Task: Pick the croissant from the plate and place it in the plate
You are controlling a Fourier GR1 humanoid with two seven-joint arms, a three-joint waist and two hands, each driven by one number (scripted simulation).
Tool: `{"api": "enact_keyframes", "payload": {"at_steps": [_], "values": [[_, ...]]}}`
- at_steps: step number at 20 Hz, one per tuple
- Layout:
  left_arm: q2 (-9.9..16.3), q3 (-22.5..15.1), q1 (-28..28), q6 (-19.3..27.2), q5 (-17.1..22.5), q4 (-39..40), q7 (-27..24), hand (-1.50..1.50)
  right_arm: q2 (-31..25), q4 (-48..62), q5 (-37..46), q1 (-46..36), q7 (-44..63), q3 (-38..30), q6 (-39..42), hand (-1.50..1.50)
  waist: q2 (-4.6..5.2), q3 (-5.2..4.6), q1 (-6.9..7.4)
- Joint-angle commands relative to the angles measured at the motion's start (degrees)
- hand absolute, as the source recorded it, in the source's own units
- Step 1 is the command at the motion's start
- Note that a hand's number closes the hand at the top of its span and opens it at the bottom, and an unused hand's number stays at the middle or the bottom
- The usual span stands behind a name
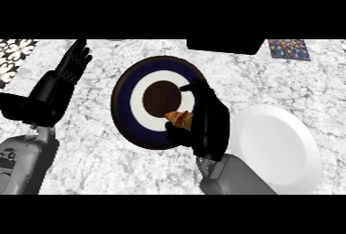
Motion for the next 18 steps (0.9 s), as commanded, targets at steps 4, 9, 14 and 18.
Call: {"api": "enact_keyframes", "payload": {"at_steps": [4,9,14,18], "values": [[-0.16,-0.08,-1.77,-0.23,-0.06,0.75,1.45,0.00,1.05,15.20,-9.75,-15.78,-1.60,-3.71,-16.83,-1.50,-0.43,0.05,0.08],[-0.76,-0.15,0.01,0.01,-0.35,0.58,0.36,0.00,1.06,19.36,-15.28,-18.67,-7.63,-6.27,-29.90,-1.50,-0.54,0.09,-0.49],[-0.18,1.01,1.17,-0.52,-0.41,2.09,-0.69,0.00,1.07,21.84,-23.18,-20.52,-11.37,-3.84,-40.07,-1.50,-0.94,0.02,-2.05],[-0.13,2.15,1.53,0.81,-1.16,0.88,0.02,0.00,1.07,18.39,-28.44,-13.34,-19.11,-4.10,-42.40,-1.50,-1.57,0.05,-5.05]]}}
